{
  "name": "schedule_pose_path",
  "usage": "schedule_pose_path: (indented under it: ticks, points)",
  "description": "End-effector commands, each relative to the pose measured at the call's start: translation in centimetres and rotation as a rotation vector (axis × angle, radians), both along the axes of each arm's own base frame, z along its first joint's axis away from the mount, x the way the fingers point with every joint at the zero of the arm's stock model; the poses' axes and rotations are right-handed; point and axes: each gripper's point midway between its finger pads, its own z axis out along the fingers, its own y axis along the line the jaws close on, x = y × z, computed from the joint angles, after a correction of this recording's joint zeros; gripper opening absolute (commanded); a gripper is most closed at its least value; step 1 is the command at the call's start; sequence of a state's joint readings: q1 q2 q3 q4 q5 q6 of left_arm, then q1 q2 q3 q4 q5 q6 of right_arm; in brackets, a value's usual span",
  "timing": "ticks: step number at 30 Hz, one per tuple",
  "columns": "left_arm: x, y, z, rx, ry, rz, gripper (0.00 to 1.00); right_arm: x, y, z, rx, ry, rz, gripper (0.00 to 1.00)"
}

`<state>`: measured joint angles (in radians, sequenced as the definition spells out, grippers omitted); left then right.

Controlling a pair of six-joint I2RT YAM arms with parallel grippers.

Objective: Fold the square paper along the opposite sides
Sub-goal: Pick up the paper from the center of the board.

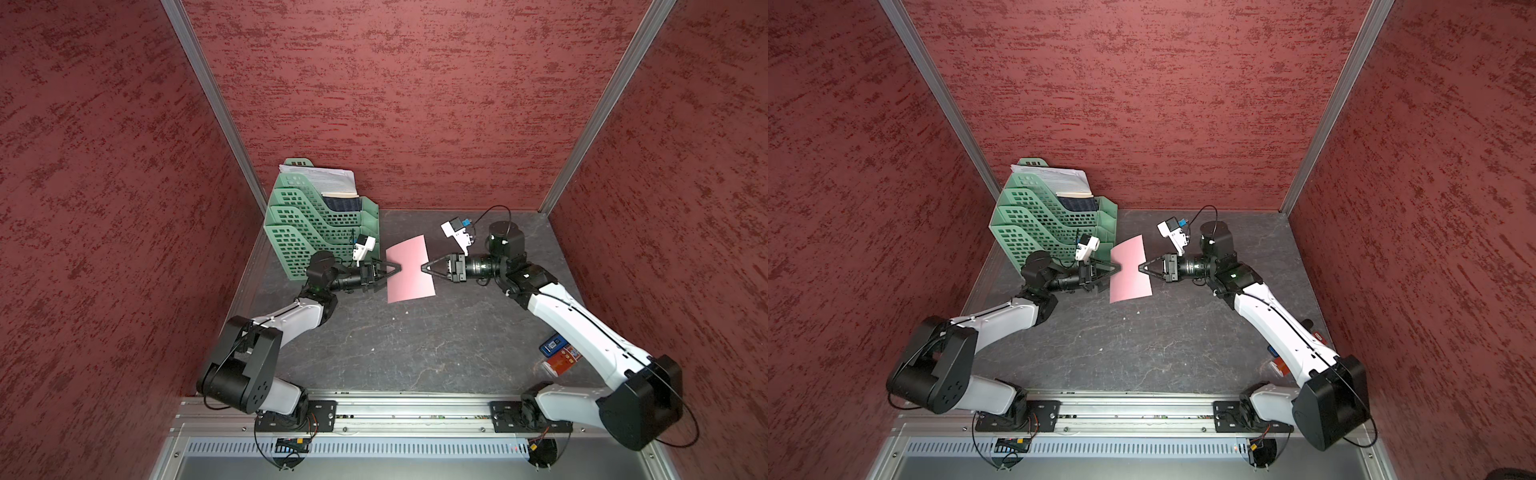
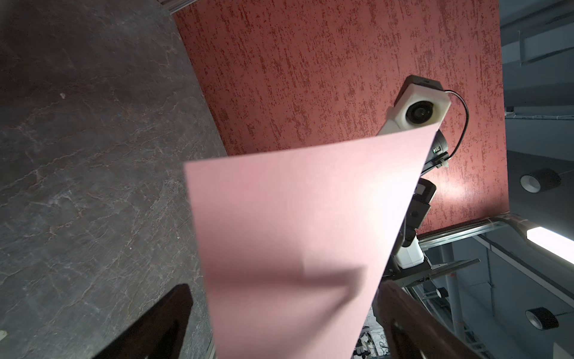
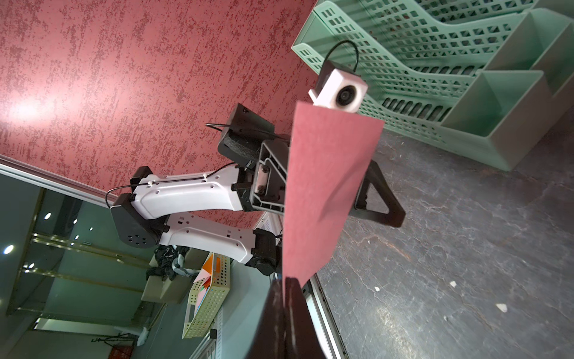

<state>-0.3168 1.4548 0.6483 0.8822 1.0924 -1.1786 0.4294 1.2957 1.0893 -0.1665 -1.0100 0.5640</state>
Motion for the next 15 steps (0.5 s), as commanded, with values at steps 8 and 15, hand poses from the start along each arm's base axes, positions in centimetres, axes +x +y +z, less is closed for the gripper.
schedule_pose_path:
  ticks: [8,15]
  points:
    - [-1.0,0.5,0.8,0.024,-0.051,0.020,0.86,0.7,-1.2,-1.8,-0.086,0.008,-0.051,0.00]
    - [-1.1,0.7,0.6,0.040,-0.043,0.041,0.60,0.9,-1.7,-2.8,-0.135,0.025,-0.065,0.00]
